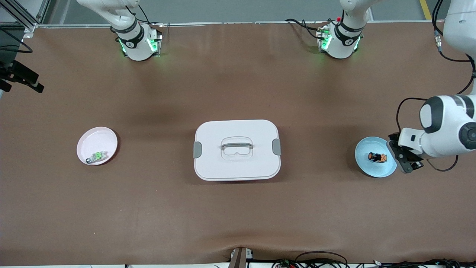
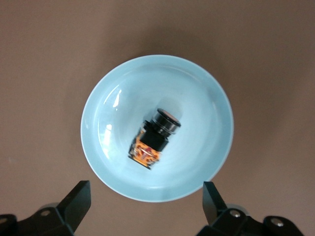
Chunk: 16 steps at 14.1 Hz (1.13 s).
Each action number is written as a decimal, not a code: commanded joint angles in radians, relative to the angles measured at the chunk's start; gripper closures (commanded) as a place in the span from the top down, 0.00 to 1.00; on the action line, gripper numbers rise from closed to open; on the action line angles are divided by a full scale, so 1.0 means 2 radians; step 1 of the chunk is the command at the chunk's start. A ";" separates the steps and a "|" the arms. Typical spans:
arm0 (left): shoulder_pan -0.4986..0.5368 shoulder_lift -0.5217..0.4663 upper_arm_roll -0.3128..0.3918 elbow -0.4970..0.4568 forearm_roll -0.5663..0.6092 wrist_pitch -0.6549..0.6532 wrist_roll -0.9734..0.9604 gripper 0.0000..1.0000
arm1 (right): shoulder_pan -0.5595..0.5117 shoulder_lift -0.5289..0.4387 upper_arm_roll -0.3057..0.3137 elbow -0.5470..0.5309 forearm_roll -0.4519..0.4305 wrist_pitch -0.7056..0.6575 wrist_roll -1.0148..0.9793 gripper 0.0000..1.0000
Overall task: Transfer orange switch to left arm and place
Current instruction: 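Open the left gripper to release the switch on the blue plate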
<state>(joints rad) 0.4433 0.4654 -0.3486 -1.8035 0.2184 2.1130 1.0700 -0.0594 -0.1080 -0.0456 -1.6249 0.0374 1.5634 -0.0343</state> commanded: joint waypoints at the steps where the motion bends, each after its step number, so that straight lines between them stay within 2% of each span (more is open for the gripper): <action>1: 0.001 -0.045 -0.004 0.013 -0.039 -0.062 -0.129 1.00 | -0.011 0.003 0.010 0.012 -0.006 -0.006 -0.002 1.00; 3: 0.000 -0.056 -0.004 0.029 -0.058 -0.085 -0.219 1.00 | -0.011 0.003 0.010 0.012 -0.006 -0.006 -0.003 1.00; 8: 0.000 -0.063 -0.017 0.060 -0.081 -0.123 -0.377 1.00 | -0.012 0.003 0.010 0.012 -0.007 -0.010 -0.004 1.00; 12: 0.000 -0.067 -0.053 0.061 -0.088 -0.125 -0.568 1.00 | -0.012 0.003 0.010 0.012 -0.007 -0.012 -0.004 1.00; 14: 0.000 -0.068 -0.066 0.066 -0.085 -0.125 -0.618 1.00 | -0.013 0.003 0.010 0.012 -0.007 -0.012 -0.004 1.00; 16: 0.000 -0.070 -0.068 0.072 -0.082 -0.125 -0.617 1.00 | -0.013 0.003 0.010 0.012 -0.007 -0.012 -0.004 1.00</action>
<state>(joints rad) 0.4358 0.3431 -0.4804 -1.6736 0.0555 1.8839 -0.1468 -0.0617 -0.1078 -0.0444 -1.6190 0.0370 1.5552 -0.0343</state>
